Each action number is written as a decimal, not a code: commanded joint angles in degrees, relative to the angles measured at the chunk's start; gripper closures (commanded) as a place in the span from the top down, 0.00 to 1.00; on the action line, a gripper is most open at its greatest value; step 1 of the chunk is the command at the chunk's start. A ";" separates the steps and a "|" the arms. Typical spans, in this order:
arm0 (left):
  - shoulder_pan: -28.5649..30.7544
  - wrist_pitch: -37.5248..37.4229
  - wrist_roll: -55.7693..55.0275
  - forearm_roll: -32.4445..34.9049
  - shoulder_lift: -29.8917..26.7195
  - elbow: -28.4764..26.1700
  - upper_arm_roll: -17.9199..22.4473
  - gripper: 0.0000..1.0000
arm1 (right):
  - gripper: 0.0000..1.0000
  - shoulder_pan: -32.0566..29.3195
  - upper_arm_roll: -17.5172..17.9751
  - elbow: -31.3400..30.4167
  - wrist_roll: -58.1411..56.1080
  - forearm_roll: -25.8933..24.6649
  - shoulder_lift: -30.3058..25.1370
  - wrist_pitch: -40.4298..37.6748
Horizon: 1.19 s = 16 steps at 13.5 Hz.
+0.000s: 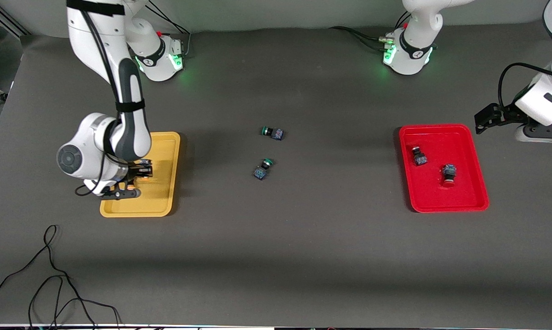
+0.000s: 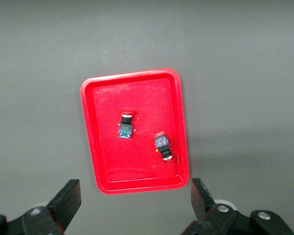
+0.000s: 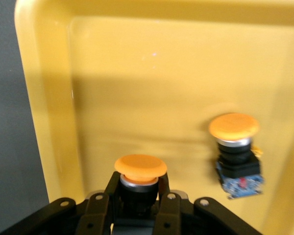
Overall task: Place red and yellow buttons in trays
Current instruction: 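Carry the orange button to the yellow tray while the left gripper withdraws, then open the right gripper to release the orange button in the yellow tray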
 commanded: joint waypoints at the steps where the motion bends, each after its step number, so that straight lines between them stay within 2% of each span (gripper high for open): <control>1: -11.47 -2.78 -0.81 0.68 -0.49 1.36 10.01 1.00 | 0.20 0.18 0.14 1.03 -1.85 3.17 2.26 0.82; 3: -12.75 -3.84 -1.68 2.70 -0.06 2.93 11.37 1.00 | 1.00 0.18 0.14 1.90 -1.68 3.70 2.70 0.48; 7: -13.18 -4.02 -2.38 4.90 -0.05 3.03 10.93 1.00 | 1.00 1.23 -1.52 3.83 -0.89 2.13 -1.33 -2.49; 9: -13.10 -5.33 -4.40 4.90 -0.23 3.03 10.75 1.00 | 1.00 1.23 -5.37 8.56 -0.62 0.45 -2.74 -8.98; 11: -13.18 -5.77 -8.60 4.90 -0.32 2.94 8.92 1.00 | 1.00 1.32 -8.02 15.05 0.68 -2.25 -2.92 -16.54; 14: -13.27 -4.81 -9.51 5.17 -0.06 3.73 8.56 1.00 | 1.00 1.23 -8.99 25.43 7.88 -7.88 -3.01 -27.88; 16: -13.45 -4.46 -9.24 4.99 1.78 4.78 7.33 1.00 | 1.00 1.32 -9.61 30.27 10.44 -8.78 -3.01 -32.99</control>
